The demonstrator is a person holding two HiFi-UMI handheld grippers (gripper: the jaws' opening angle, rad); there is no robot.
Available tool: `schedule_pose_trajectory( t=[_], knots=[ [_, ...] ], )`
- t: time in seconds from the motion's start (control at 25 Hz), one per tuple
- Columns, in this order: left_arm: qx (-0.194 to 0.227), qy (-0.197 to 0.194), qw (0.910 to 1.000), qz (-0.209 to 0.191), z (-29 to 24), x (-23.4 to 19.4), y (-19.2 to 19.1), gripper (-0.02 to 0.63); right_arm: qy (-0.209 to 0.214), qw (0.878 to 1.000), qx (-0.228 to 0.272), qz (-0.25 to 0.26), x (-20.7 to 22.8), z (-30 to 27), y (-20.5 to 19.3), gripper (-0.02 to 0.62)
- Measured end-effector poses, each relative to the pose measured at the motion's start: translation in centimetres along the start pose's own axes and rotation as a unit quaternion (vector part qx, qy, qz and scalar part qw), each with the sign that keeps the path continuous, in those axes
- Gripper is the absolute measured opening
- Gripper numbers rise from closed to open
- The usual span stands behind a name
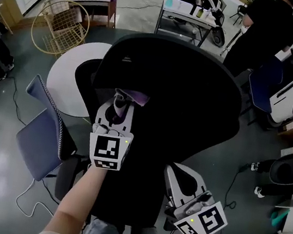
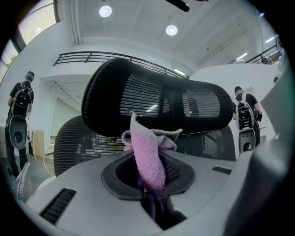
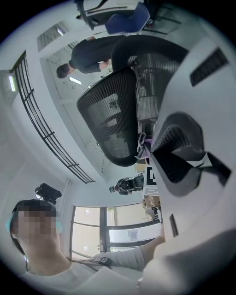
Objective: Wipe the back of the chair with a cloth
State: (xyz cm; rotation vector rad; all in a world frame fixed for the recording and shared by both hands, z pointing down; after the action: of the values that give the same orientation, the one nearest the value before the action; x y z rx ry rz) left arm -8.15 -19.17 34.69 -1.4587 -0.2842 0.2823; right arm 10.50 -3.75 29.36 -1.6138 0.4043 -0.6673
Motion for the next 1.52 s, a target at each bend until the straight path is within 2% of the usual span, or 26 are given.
schedule_pose_trajectory(
  t=[0.28,0.72,1.16,1.4,1.52],
  knots=[
    [-0.001,-0.049,0.9988,-0.011,-1.5,5.1,-0.2,0.078,-0.009,1.0,0.009,0.0,1.9,1.6,0.2,0.008],
    [0.0,-0.107,0.9941,0.017,-3.1,12.5,1.1,0.078,-0.041,0.999,0.022,0.005,4.2,5.0,2.4,0.008],
    [-0.007,-0.172,0.9844,0.034,-4.6,19.8,1.4,0.078,-0.071,0.997,0.027,0.004,6.0,8.2,2.8,0.008],
    [-0.003,-0.169,0.9845,0.048,-4.4,20.4,1.3,0.077,-0.078,0.996,0.03,0.004,6.4,8.8,3.0,0.008],
    [-0.016,-0.173,0.9836,0.05,-3.8,20.6,0.2,0.075,-0.08,0.996,0.033,0.002,6.4,9.1,2.6,0.008]
  ],
)
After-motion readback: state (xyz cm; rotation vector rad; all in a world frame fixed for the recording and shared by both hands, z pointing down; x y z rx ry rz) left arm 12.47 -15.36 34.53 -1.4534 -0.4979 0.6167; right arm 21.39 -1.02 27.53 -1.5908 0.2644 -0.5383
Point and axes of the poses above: the fingertips, and each gripper's own axes: z backward along the fingers, x to its right, y out of its top, the point moved 7 cm from there along z, backward along the fingers, and after that the axes turned 5 degrees about x, right-handed, at the moved point
